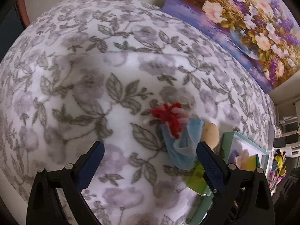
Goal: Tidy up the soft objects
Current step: 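Grasp the blue face mask with the left tool while the right tool grasps the green gum pack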
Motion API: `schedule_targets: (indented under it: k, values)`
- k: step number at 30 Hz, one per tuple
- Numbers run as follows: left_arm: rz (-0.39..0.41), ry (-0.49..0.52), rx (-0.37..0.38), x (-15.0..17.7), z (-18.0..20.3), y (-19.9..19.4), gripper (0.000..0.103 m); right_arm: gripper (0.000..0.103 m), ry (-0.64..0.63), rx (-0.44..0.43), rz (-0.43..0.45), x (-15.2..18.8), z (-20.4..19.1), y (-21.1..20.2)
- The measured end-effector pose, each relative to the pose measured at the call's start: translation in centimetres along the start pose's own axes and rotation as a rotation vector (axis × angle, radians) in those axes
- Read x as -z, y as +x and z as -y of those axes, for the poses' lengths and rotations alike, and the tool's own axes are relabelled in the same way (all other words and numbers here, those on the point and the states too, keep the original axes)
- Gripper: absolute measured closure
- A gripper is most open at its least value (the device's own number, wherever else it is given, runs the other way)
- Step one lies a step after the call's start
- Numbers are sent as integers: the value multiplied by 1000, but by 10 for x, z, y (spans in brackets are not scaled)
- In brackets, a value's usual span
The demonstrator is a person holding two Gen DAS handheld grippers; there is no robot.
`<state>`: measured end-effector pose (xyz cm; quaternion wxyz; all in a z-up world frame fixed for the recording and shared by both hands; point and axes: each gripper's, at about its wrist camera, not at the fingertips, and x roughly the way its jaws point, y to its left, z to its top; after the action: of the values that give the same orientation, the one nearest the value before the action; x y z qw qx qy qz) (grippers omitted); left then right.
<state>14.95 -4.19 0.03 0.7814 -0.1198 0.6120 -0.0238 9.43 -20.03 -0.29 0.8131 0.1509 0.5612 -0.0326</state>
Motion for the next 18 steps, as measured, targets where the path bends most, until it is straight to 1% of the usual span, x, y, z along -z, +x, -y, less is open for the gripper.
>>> schedule_targets:
  k: [2,4,6,7,8,9,10,11,13,16,17,18]
  values:
    - [-15,1,12,3,4,4,11,67,5,-1,-14,1,2,3]
    - [-28,6,20,6,9,8,20,71,7,-2,-24,3,4,7]
    - [-40,20,25,8,14,13,27,74,11,-6,-40,5,6,11]
    - [-45,27,27,9,17,16,34,76,13,-8,-46,5,7,13]
    - [-50,34,30,11,19,19,39,76,16,-9,-53,6,8,15]
    - [-58,41,32,12,22,23,48,76,17,-8,-57,6,9,16]
    - [-68,48,32,13,25,28,53,76,17,-7,-60,6,10,17]
    - [-77,57,34,14,27,32,55,77,16,-5,-65,7,10,18]
    - [-88,74,39,17,32,39,67,77,13,-4,-70,7,11,21]
    - [-92,94,57,19,39,43,75,77,11,-7,-78,8,11,24]
    - [-85,101,50,19,40,42,77,77,13,-8,-81,8,12,24]
    - [-81,104,48,19,41,42,81,77,15,-11,-83,9,13,25]
